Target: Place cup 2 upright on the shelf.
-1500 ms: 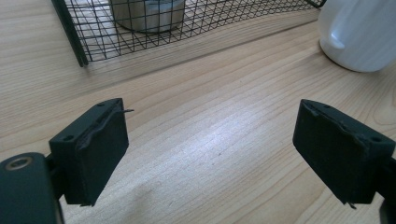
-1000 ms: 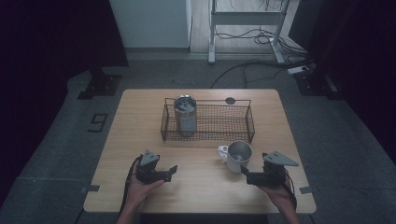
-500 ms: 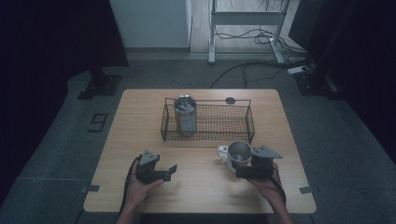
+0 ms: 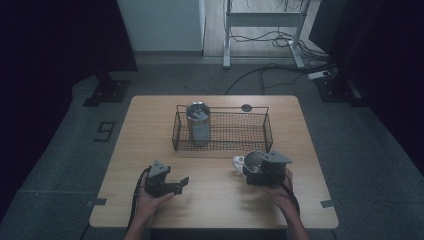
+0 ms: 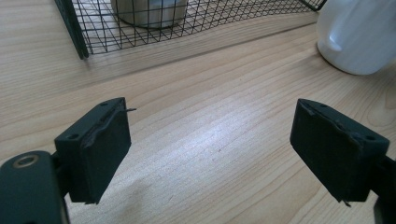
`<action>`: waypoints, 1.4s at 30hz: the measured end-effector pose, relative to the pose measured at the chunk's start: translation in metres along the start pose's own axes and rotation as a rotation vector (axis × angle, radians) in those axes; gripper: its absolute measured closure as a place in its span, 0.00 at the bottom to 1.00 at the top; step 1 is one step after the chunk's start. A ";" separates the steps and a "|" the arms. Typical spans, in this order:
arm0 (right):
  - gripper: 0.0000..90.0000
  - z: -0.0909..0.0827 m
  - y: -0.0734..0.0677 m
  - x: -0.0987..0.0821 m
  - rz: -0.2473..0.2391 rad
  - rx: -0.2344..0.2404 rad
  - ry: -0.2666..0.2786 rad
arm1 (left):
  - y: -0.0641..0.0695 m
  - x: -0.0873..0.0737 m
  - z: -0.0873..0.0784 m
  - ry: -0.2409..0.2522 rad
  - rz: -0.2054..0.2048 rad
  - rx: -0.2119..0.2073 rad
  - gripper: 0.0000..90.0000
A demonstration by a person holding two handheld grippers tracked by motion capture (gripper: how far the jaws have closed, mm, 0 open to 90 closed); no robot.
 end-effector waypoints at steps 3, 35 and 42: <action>0.06 0.004 0.000 -0.001 -0.034 -0.014 0.005 | 0.002 -0.002 0.001 -0.005 0.006 -0.001 0.14; 0.07 -0.013 0.009 0.007 -0.015 0.002 0.035 | 0.003 -0.009 0.003 -0.023 0.024 0.004 0.15; 0.07 -0.021 0.011 0.016 -0.008 0.009 0.062 | 0.004 -0.010 0.004 -0.028 0.027 0.005 0.15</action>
Point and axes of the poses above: each handheld gripper's, and its own axes: z roughly forward along the jaws, x roughly out of its top, y roughly to its right, the point moved 6 cm from there along z, roughly forward along the jaws, and after that the axes turned 6 degrees about -z, right-handed, at the moved point
